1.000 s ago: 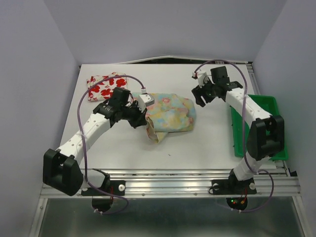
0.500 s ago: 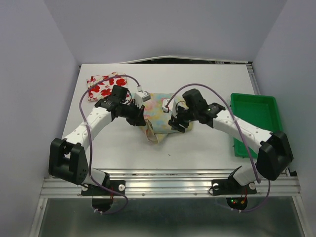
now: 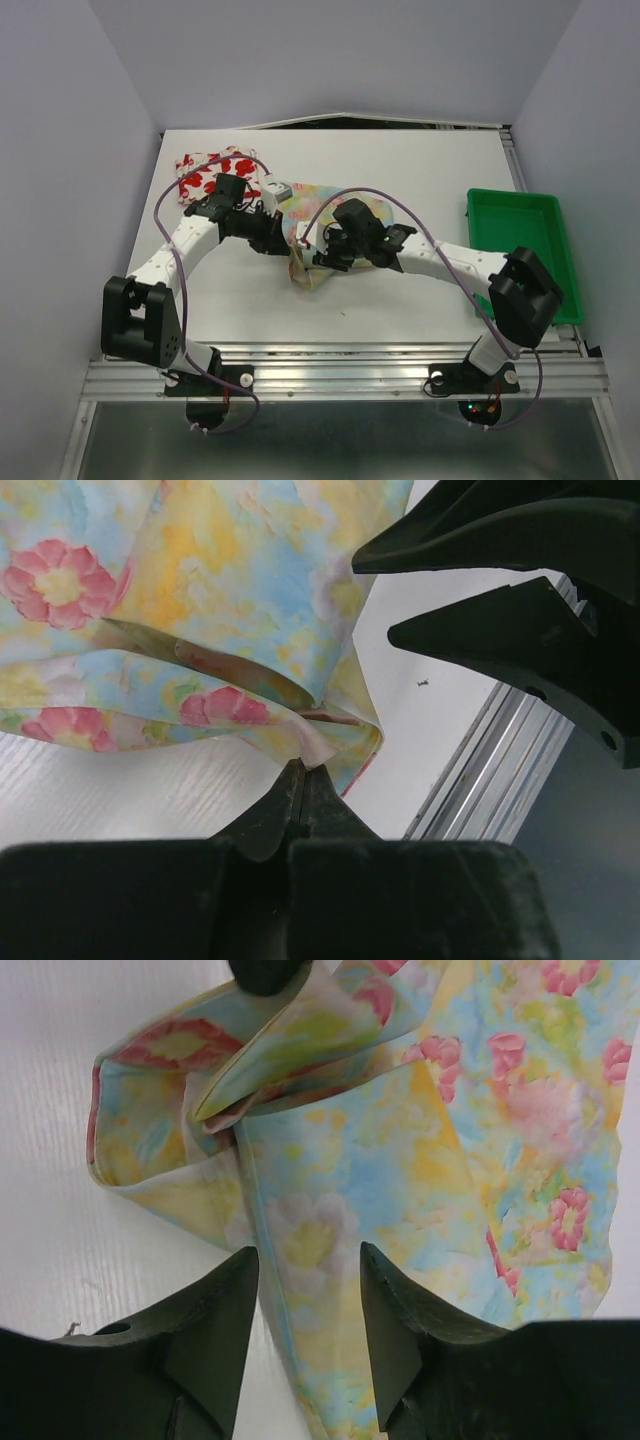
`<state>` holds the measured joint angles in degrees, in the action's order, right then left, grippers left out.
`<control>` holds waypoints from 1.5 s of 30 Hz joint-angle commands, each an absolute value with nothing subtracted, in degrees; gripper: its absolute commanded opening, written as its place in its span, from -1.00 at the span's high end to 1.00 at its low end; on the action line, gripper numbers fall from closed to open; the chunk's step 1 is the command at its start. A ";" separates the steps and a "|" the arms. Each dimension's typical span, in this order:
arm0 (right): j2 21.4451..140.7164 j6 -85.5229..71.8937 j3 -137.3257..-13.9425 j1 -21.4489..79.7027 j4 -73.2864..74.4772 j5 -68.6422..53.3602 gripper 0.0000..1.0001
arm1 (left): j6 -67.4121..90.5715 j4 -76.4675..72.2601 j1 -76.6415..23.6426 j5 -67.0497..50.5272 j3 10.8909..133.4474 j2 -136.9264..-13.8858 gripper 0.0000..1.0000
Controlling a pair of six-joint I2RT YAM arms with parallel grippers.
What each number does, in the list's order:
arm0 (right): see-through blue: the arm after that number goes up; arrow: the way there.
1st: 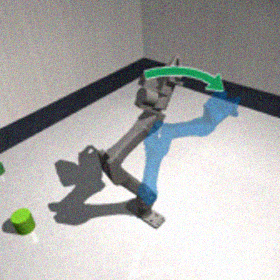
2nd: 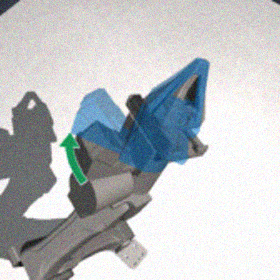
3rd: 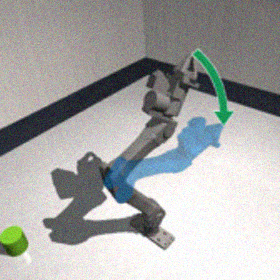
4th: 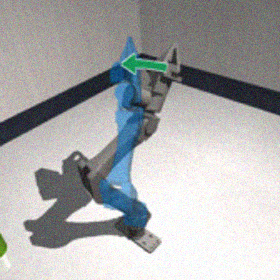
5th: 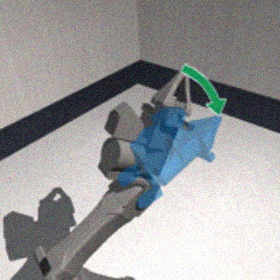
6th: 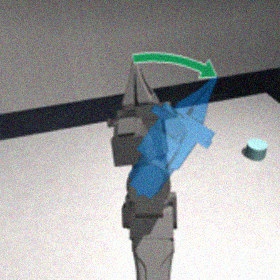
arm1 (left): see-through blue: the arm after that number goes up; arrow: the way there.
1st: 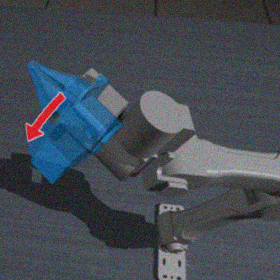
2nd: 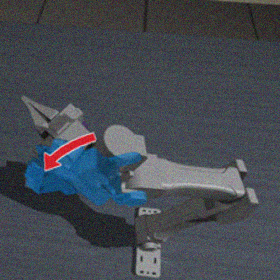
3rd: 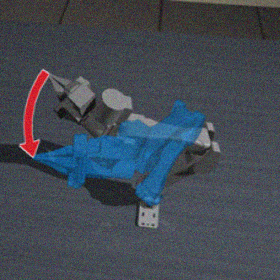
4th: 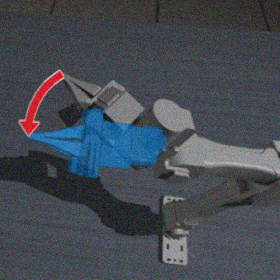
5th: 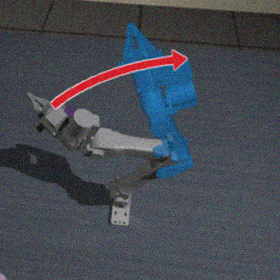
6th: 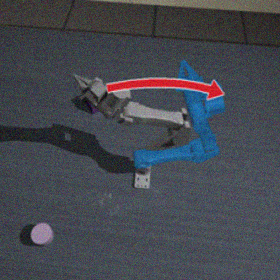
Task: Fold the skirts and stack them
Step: Flatten the skirt out
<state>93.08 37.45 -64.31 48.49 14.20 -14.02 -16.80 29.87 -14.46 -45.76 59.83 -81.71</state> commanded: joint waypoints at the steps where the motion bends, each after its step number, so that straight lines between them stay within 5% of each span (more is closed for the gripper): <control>1: 93.69 37.00 -67.06 49.39 8.35 -12.83 -0.01 | -16.00 28.83 -14.24 -49.31 58.45 -81.65 1.00; 20: 101.42 41.48 -66.27 52.12 1.41 -11.61 0.01 | -14.85 28.92 -11.34 -53.88 58.80 -83.94 1.00; 23: 102.48 42.89 -65.22 52.12 -2.37 -7.76 0.30 | -14.94 29.09 -10.99 -53.96 59.06 -83.94 1.00; 25: 102.05 42.28 -65.39 52.12 -3.16 -4.50 0.77 | -15.12 29.62 -10.55 -53.88 59.15 -83.76 1.00; 27: 100.12 40.18 -65.22 52.12 -3.16 -2.56 0.98 | -15.64 29.88 -9.41 -53.27 59.15 -83.41 1.00; 34: 86.33 34.90 -64.07 43.63 2.61 -4.21 0.99 | -17.58 31.73 -2.82 -47.47 65.21 -82.97 1.00; 45: 65.50 33.75 -56.27 24.96 5.27 -17.75 0.99 | -12.75 24.70 0.97 -23.12 64.69 -82.70 1.00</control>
